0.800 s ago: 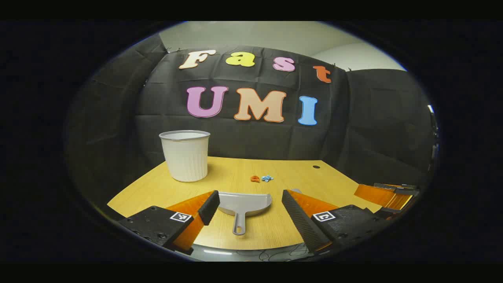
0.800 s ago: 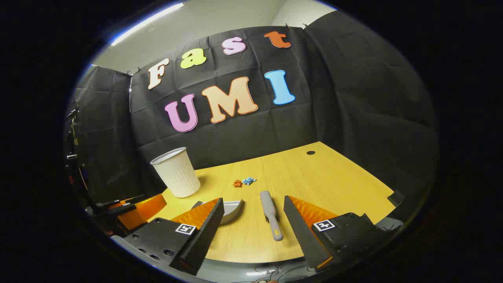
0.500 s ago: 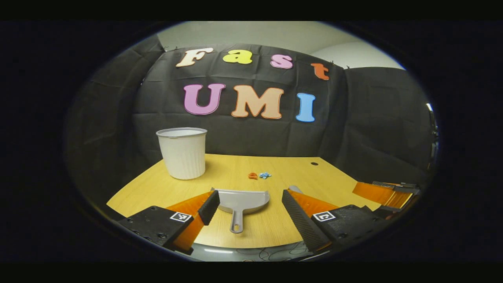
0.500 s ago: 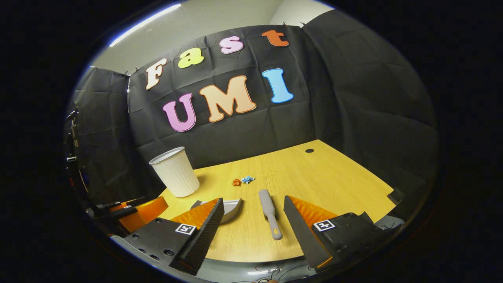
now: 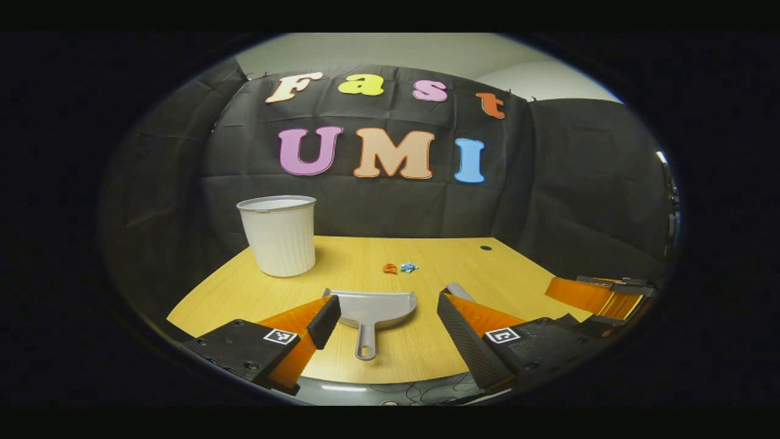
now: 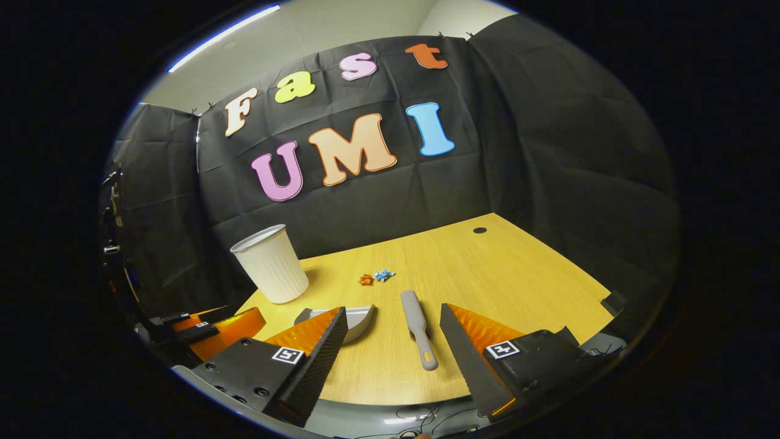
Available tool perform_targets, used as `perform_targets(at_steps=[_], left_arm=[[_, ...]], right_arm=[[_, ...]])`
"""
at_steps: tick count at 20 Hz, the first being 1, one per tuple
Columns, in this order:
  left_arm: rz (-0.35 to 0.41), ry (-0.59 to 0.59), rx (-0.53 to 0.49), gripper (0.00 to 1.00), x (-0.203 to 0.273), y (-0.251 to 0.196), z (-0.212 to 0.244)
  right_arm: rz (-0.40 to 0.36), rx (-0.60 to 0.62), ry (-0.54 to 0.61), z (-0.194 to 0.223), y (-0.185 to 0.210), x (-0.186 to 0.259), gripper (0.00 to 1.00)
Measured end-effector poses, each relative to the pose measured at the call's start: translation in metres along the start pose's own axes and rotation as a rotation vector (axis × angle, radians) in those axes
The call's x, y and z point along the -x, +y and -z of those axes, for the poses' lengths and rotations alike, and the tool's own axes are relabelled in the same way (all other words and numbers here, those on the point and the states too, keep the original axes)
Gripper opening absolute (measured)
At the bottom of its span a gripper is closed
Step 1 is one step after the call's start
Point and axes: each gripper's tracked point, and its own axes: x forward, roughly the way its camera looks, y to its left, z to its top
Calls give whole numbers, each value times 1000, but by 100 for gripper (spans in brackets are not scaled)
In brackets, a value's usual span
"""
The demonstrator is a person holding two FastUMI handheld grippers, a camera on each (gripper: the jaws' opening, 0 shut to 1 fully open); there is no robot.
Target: Pick up the small broom and dustpan from the desktop, sweep the trash into the dustpan with the broom, and then empty the trash into the garbage bin.
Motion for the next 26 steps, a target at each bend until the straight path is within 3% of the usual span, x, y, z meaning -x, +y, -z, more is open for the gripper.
perform_targets(at_steps=[26], left_arm=[[-10,31,14,96,-4,3,14]], right_arm=[[-4,3,36,10,-1,-2,92]])
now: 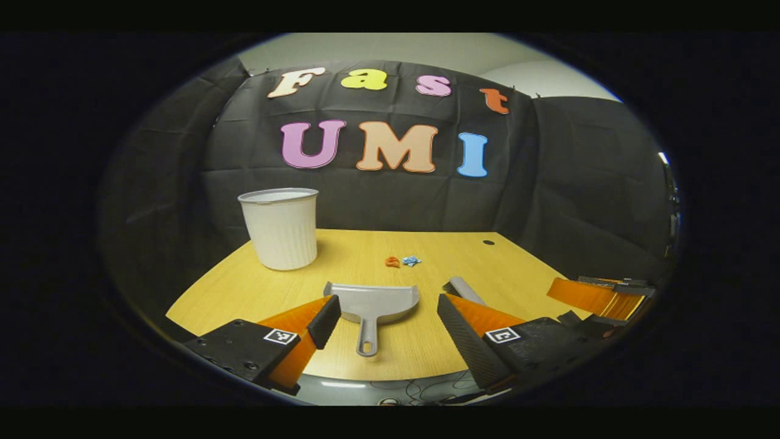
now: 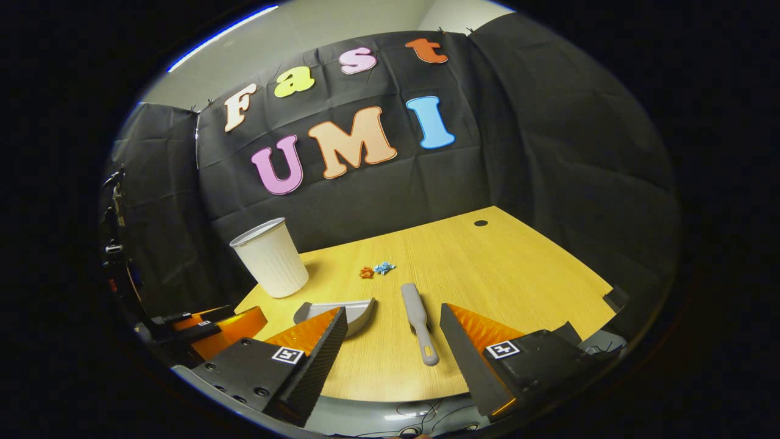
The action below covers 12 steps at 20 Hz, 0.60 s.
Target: Pick up the small broom and dustpan from the desktop, sweep the trash into the dustpan with the broom, and then empty the trash into the garbage bin.
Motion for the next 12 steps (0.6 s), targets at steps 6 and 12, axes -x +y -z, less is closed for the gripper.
perform_targets(at_steps=[6,12], left_arm=[[15,43,3,96,-4,-5,12],[20,174,-38,96,-28,1,45]], right_arm=[[-13,24,23,4,-2,-7,92],[-29,52,167,33,-15,-47,92]])
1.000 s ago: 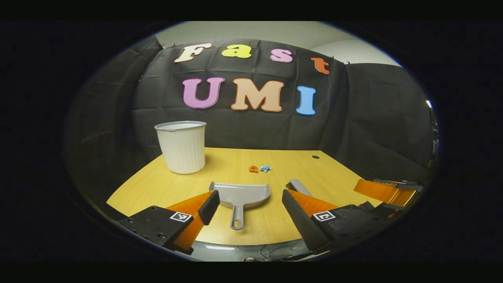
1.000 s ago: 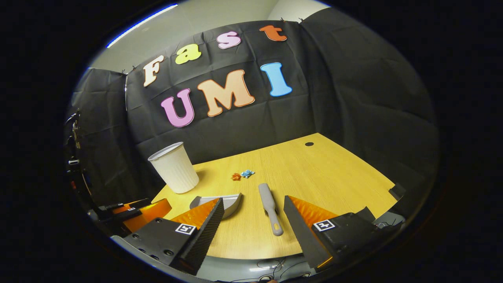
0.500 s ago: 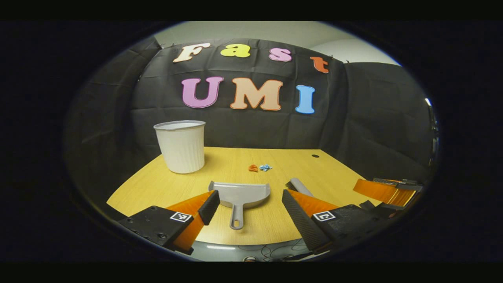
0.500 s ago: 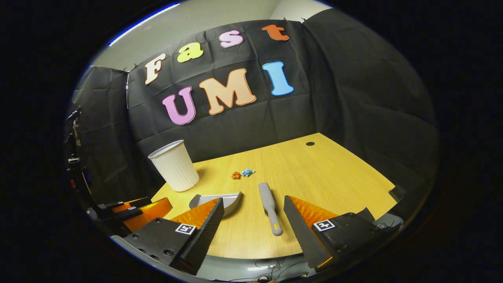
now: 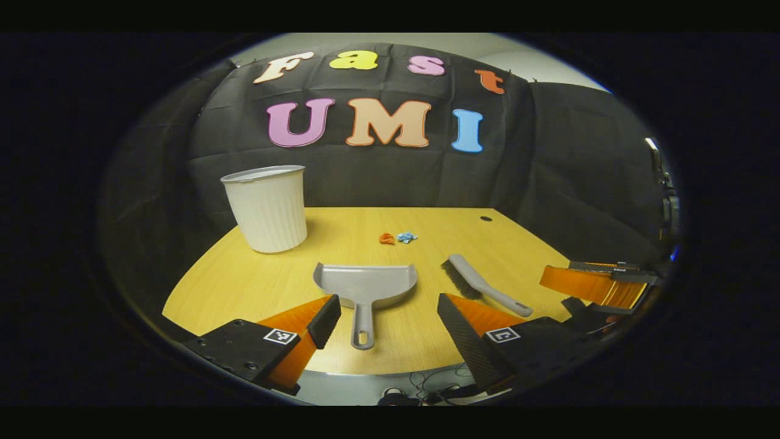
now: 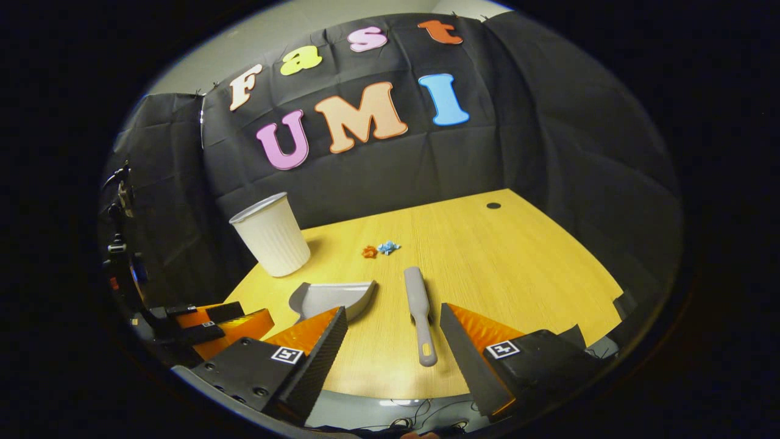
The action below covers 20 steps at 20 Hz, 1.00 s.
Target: Pick up the small broom and dustpan from the desktop, sweep the trash into the dustpan with the broom, and then empty the trash into the garbage bin.
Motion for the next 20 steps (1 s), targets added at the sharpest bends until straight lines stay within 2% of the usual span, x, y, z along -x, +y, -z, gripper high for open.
perform_targets(at_steps=[3,8,13,14,20], left_arm=[[-19,124,-9,96,-19,10,26],[-23,313,-13,97,-40,17,52],[-68,420,-45,97,-71,38,67],[-72,440,-49,99,-76,39,71],[-90,515,-55,95,-97,42,89]], right_arm=[[29,49,47,3,-17,-25,92],[17,47,213,25,-26,-79,92],[19,95,354,49,-32,-118,93],[19,102,381,53,-32,-121,92],[27,84,474,73,-35,-138,93]])
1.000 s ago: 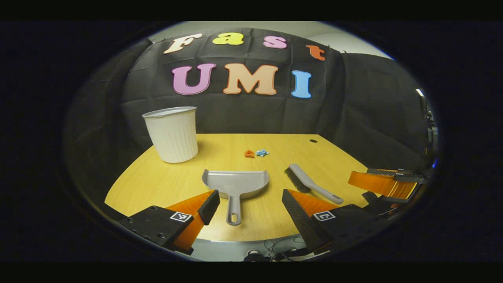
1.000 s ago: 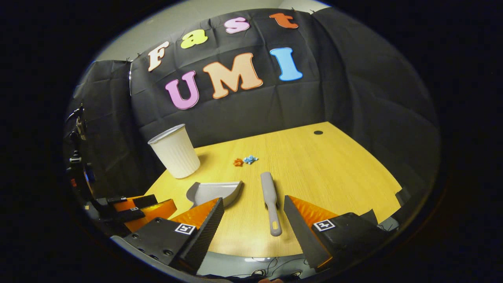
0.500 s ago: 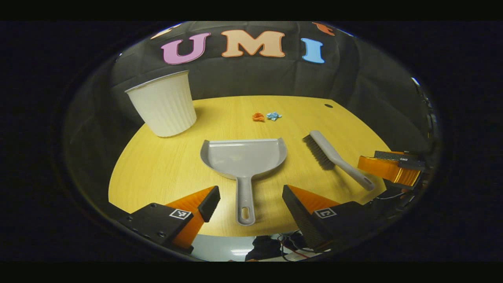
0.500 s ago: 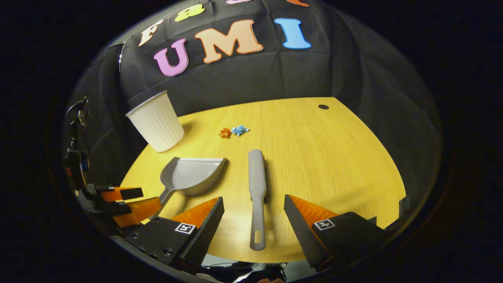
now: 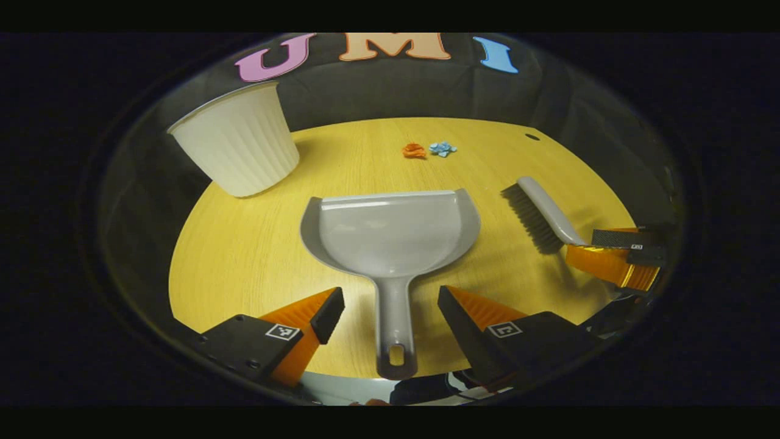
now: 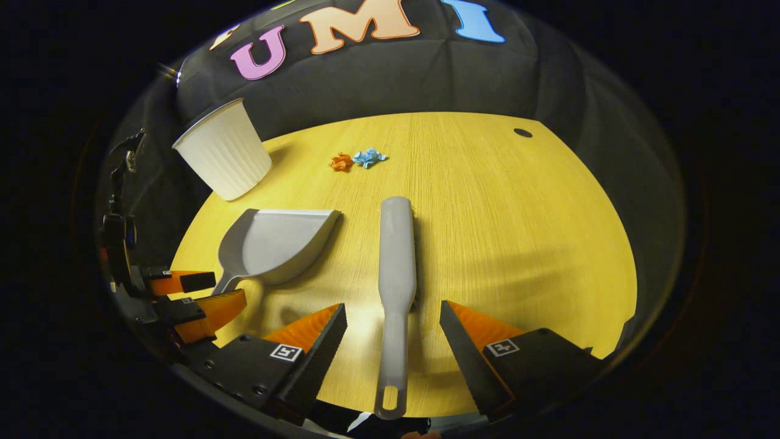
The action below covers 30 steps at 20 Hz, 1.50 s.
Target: Pick up the small broom and dustpan from the desktop, sweep the trash into the dustpan with the broom, and then empty the trash into the garbage bin.
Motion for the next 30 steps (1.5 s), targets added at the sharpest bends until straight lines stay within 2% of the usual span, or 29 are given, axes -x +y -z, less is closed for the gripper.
perform_targets(at_steps=[2,3,4,5,6,7,9,11,12,13,14,15,17,18,19,21,26,30], left_arm=[[-5,26,-13,95,-10,0,3],[-12,43,-18,100,-14,2,5],[-11,55,-22,95,-18,2,8],[-9,71,-22,95,-22,1,11],[-5,87,-23,100,-25,1,15],[-1,100,-24,95,-28,0,17],[2,115,-35,93,-33,0,20],[-4,130,-50,70,-40,2,24],[-2,145,-47,45,-38,0,27],[4,151,-38,40,-37,-2,28],[5,157,-38,36,-37,-3,28],[3,171,-36,35,-36,-2,30],[6,181,-22,34,-35,-3,31],[11,180,-10,30,-34,-3,30],[20,184,-14,32,-34,-4,30],[35,177,-48,28,-34,-3,30],[77,143,-106,26,-34,5,27],[131,88,-153,25,-21,15,14]], right_arm=[[0,-8,30,3,-1,-10,93],[1,-5,42,6,-2,-12,93],[4,-1,57,8,-3,-15,93],[7,5,70,11,-4,-18,93],[13,10,79,12,-5,-21,93],[15,11,93,15,-6,-23,93],[20,9,112,19,-7,-28,92],[18,-7,117,19,-6,-33,78],[20,-20,117,19,-6,-35,62],[21,-35,122,18,-5,-35,53],[7,-42,154,25,-4,-45,21],[6,-47,180,31,-4,-36,28],[2,-51,200,36,-3,-42,25],[-8,-53,207,35,-1,-41,24],[-17,-54,213,36,0,-40,23],[-35,-48,222,37,1,-40,21],[-58,-25,206,32,-1,-36,17],[-94,-32,132,4,0,1,16]])
